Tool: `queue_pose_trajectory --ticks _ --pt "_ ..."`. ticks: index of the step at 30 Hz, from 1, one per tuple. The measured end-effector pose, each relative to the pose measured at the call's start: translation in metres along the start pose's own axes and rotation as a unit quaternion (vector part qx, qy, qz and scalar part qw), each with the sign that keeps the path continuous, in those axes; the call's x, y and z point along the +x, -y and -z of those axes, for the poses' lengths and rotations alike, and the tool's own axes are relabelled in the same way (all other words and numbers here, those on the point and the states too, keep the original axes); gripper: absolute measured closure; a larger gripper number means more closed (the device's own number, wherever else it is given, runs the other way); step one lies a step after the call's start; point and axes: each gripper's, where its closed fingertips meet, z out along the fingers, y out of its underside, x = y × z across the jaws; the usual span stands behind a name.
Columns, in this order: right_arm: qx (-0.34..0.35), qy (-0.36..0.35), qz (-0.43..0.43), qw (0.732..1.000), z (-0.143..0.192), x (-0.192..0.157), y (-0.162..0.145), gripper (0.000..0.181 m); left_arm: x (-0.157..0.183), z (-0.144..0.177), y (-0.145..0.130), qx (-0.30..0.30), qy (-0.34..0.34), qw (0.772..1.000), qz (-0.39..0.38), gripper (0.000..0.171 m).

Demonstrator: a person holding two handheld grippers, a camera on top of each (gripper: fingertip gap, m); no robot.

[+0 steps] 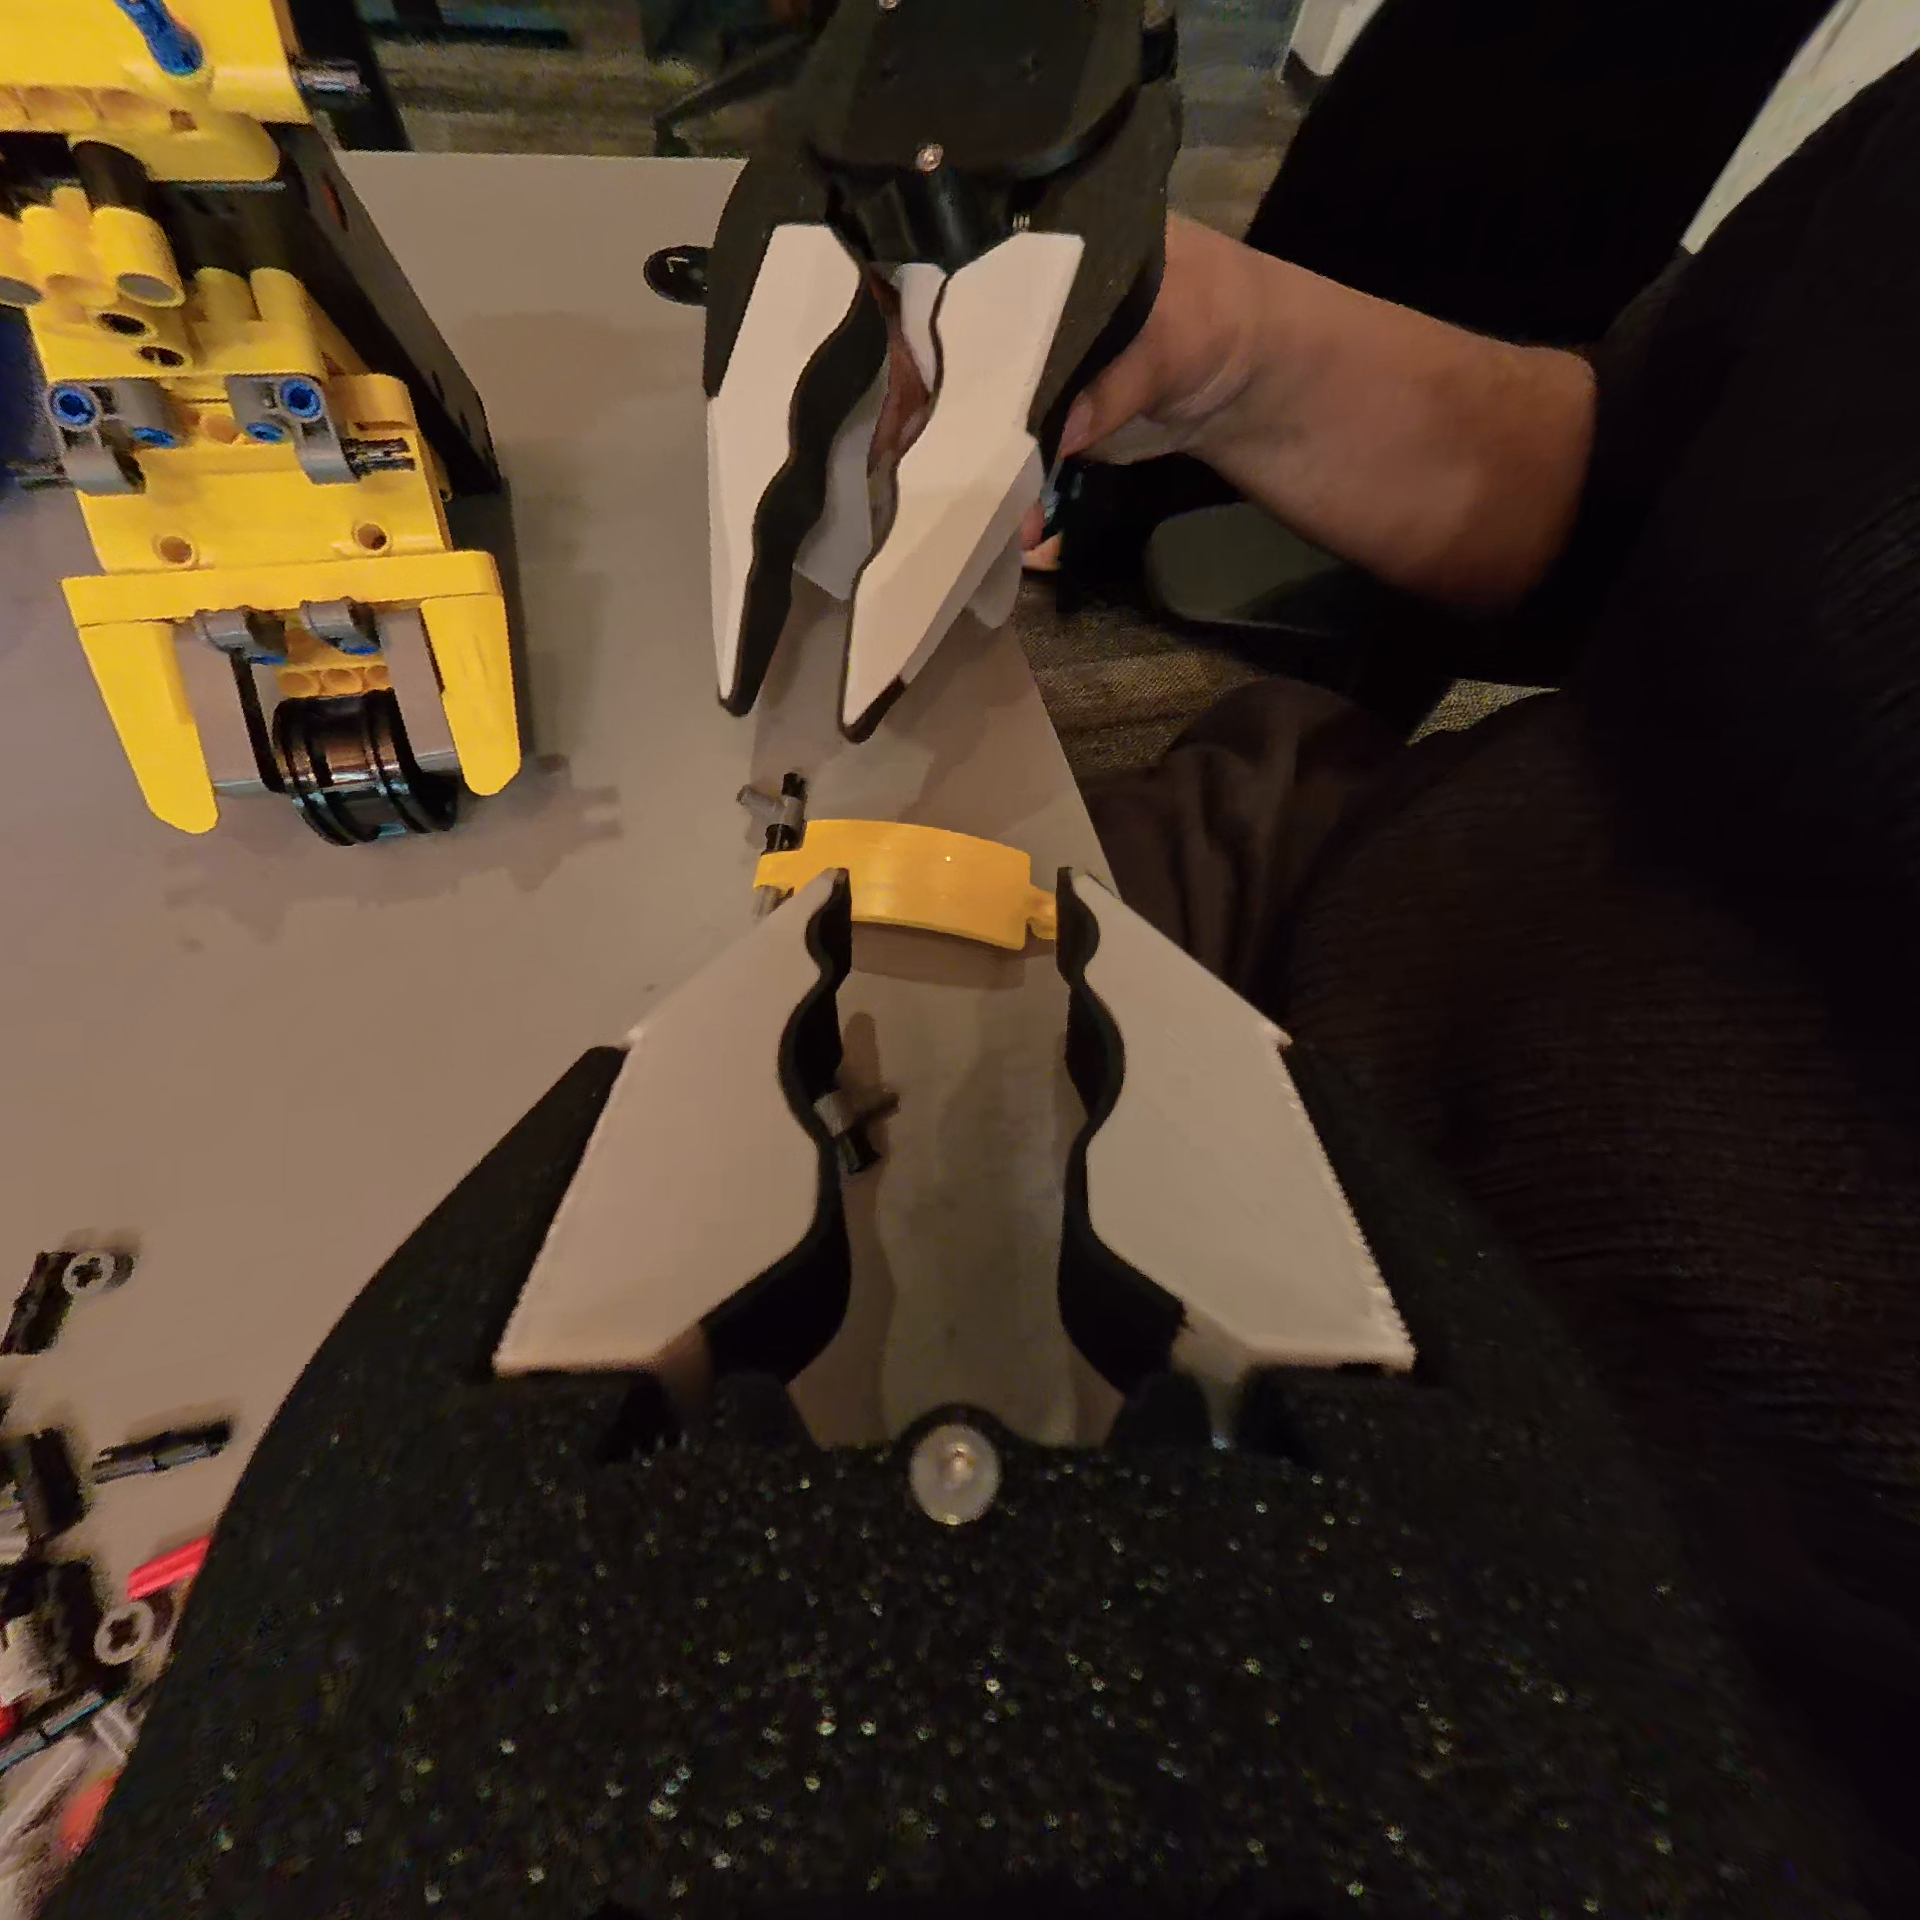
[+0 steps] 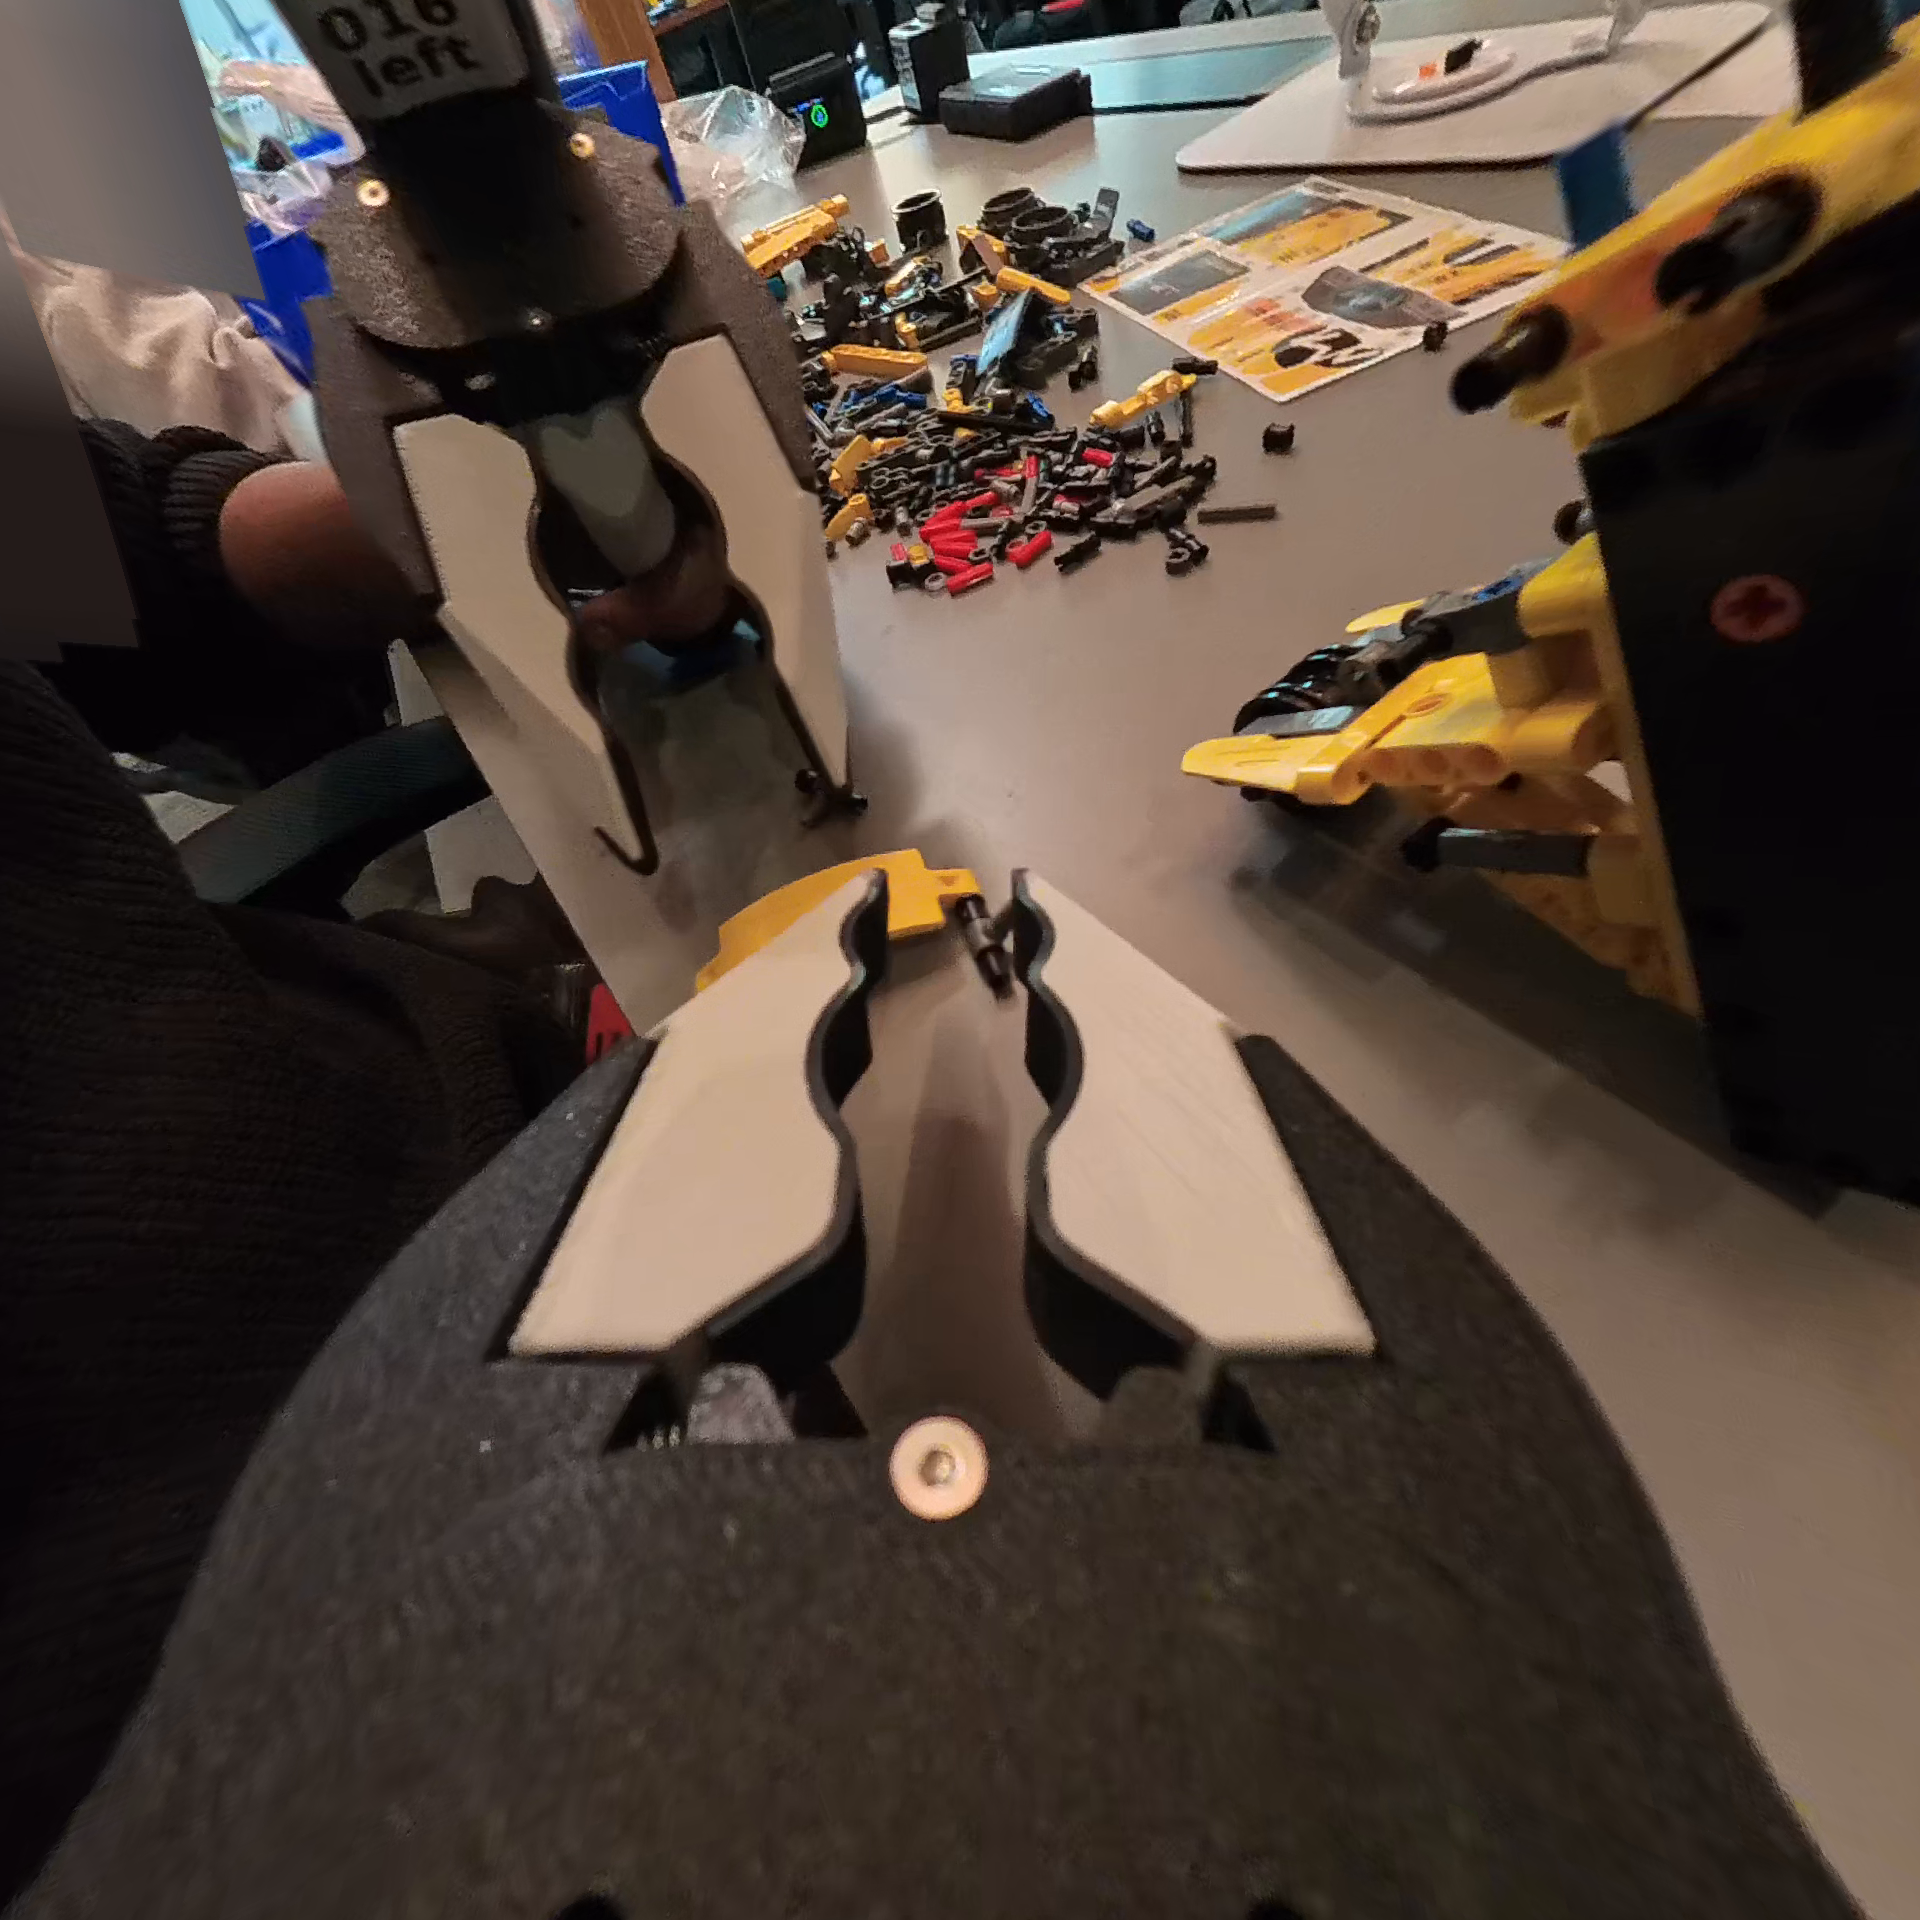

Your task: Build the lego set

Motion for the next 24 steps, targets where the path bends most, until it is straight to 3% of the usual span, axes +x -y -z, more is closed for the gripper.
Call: queue_pose_trajectory --ticks 12,19,24 --pt "-0.065 -0.012 0.102 0.993 -0.002 -0.013 -0.020 0.160 -0.004 0.001 -0.002 -0.003 0.006 1.000 0.007 0.132" --pt "-0.077 0.065 0.088 0.991 0.002 -0.038 -0.026 0.169 -0.007 0.003 -0.004 -0.006 0.008 1.000 0.013 0.132" --pt "-0.102 0.082 0.101 0.986 -0.003 -0.051 -0.033 0.169 -0.007 0.002 -0.007 -0.017 0.005 1.000 0.015 0.133"
